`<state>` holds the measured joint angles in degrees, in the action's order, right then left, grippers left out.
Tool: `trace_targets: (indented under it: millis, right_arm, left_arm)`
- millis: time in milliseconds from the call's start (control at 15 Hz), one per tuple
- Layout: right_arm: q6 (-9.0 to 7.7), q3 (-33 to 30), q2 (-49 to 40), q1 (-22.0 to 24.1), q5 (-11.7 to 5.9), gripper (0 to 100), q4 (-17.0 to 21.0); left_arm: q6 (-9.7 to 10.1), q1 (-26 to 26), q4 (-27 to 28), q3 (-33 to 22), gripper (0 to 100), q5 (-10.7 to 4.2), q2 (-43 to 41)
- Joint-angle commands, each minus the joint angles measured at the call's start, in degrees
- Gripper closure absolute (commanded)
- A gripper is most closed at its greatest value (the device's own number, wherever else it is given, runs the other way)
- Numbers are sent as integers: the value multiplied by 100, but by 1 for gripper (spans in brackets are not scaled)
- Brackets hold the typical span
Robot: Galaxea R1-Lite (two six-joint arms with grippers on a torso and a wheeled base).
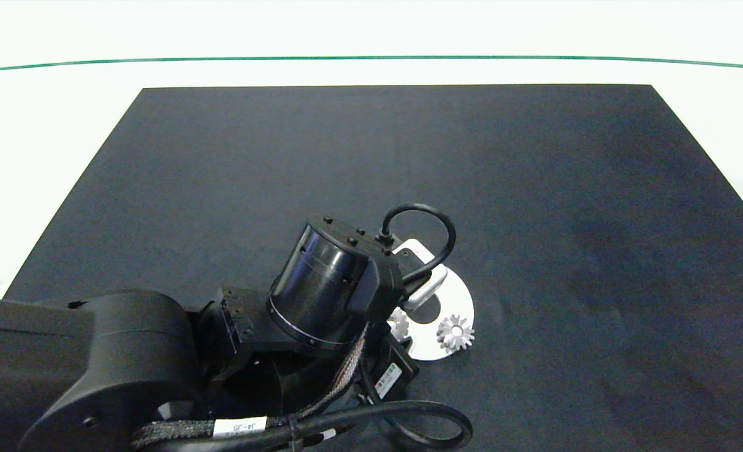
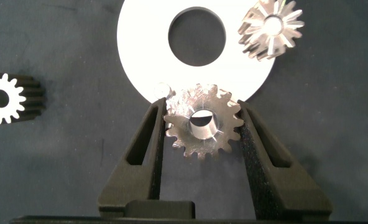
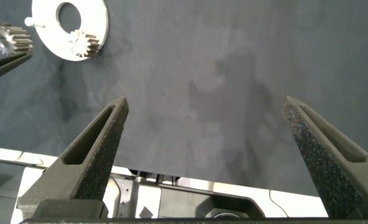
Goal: Install three planetary gears onto the carrier pins
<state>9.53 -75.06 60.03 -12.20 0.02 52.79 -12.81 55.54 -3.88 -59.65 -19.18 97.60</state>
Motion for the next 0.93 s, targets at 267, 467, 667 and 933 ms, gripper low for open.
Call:
trace_targets:
  millis: [267, 467, 667, 933]
  right_arm:
    - [5, 44, 0, -1, 15, 0, 30]
    - [5, 53, 0, -1, 33, 0, 30]
    - [5, 97, 0, -1, 50, 0, 30]
    - [5, 97, 0, -1, 85, 0, 30]
  left_arm:
    - [-107, -131, 10, -249, 78, -16, 242]
    - [-107, -114, 159, -398, 78, -16, 295]
    - [-107, -131, 177, -434, 78, -25, 383]
    - [-107, -140, 168, -609, 78, -25, 585]
